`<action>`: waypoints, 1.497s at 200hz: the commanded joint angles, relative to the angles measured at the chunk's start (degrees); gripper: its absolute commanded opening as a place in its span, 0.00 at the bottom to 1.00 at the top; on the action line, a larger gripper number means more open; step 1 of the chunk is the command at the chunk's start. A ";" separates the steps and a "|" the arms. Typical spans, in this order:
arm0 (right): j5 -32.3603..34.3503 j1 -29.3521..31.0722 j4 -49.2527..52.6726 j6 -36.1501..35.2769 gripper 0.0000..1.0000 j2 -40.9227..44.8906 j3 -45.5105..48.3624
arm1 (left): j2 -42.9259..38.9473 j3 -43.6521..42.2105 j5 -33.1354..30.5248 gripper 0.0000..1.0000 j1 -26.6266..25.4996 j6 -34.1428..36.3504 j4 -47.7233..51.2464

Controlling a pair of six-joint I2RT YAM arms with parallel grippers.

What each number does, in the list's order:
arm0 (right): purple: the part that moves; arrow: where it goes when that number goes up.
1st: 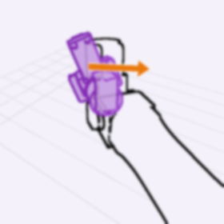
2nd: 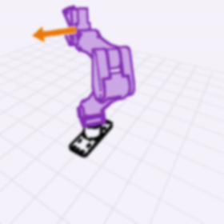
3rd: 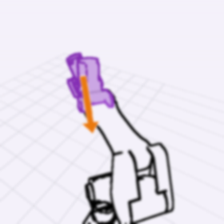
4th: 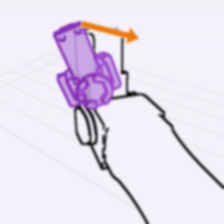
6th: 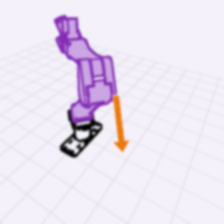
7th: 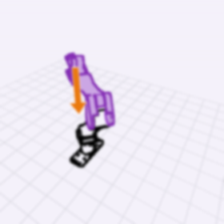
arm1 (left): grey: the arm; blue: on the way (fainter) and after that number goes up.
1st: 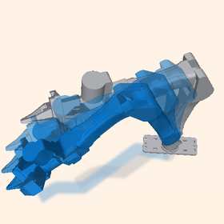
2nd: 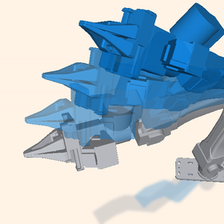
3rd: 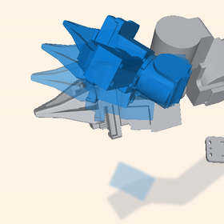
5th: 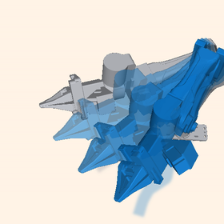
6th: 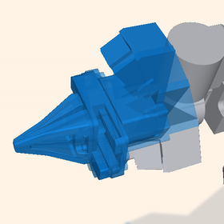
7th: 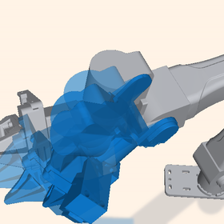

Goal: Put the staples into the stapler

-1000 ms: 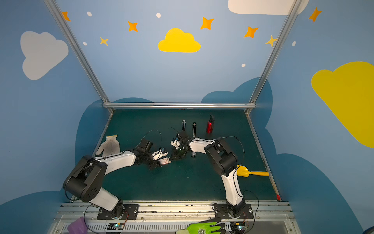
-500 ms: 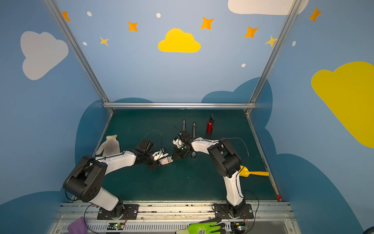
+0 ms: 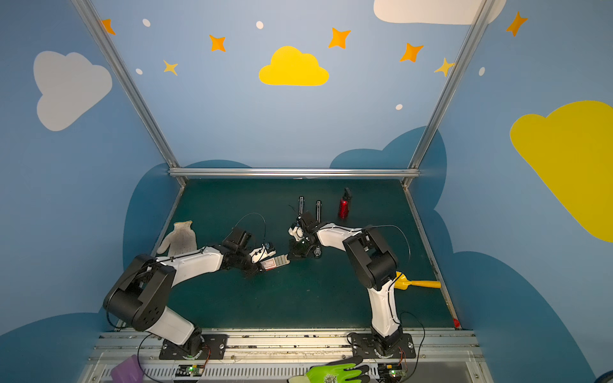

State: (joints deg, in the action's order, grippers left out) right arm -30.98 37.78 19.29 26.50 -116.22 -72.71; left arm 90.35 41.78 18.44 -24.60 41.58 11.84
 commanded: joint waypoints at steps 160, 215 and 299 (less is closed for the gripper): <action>-2.97 2.65 -3.20 3.53 0.00 -0.37 -0.04 | -2.36 0.61 -13.60 0.55 1.22 -1.16 7.48; -2.68 3.35 -5.58 5.57 0.00 -0.31 1.45 | -4.18 -0.51 -15.96 0.52 2.69 -1.50 5.84; -2.35 4.42 -8.35 8.60 0.00 -1.61 1.19 | -7.17 0.06 -17.54 0.51 4.23 -5.00 7.15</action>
State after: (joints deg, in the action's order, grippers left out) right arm -32.91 41.67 12.36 33.61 -116.46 -71.66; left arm 85.10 41.23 2.24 -20.49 39.18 16.47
